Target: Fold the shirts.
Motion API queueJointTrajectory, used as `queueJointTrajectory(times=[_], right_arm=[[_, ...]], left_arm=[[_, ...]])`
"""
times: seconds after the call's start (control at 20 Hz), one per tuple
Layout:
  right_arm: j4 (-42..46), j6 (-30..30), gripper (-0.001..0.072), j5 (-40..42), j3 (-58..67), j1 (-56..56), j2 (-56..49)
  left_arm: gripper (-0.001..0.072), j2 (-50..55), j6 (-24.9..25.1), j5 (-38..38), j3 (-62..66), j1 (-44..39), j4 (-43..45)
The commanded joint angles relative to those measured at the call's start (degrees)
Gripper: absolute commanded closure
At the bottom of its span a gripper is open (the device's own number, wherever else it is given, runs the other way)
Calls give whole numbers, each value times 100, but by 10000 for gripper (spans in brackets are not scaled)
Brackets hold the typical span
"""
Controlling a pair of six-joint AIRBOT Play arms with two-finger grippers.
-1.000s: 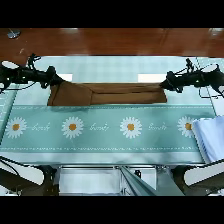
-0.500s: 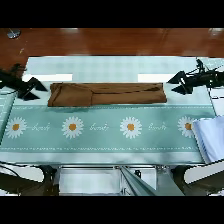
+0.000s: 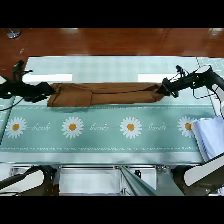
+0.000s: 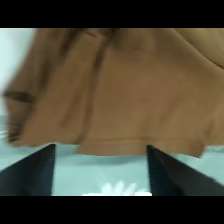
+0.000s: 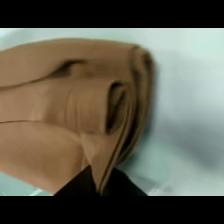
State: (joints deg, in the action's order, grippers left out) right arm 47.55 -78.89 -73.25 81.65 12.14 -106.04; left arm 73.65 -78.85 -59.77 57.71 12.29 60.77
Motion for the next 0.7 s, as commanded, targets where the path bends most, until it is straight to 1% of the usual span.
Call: queueJointTrajectory(times=[0.0,0.1,0.15,0.2,0.25,0.35,0.4,0.5,0.65], right_arm=[[114,227,690,-275,203,-94,404],[761,236,690,-472,107,-83,1054],[1025,271,691,-501,-116,-87,1495],[1213,280,691,-472,-450,-90,2009],[1318,313,691,-407,-804,-87,2496],[1438,308,690,-146,-1733,-87,3748],[1436,278,691,-55,-2129,-90,4310],[1429,39,690,-46,-2765,-90,5320],[1432,-186,690,-271,-3237,-90,6240]], left_arm=[[679,-190,170,157,-186,-883,-90],[680,-190,264,455,-186,-1434,-450],[680,-190,413,717,-186,-1786,-658],[681,-190,448,1014,-184,-2177,-682],[682,-164,431,1366,-181,-2629,-680],[682,90,181,2026,-70,-3486,-662],[682,343,72,2205,92,-3832,-654],[682,1104,-109,2155,721,-4389,-656],[682,2415,-505,1574,2026,-5049,-664]])
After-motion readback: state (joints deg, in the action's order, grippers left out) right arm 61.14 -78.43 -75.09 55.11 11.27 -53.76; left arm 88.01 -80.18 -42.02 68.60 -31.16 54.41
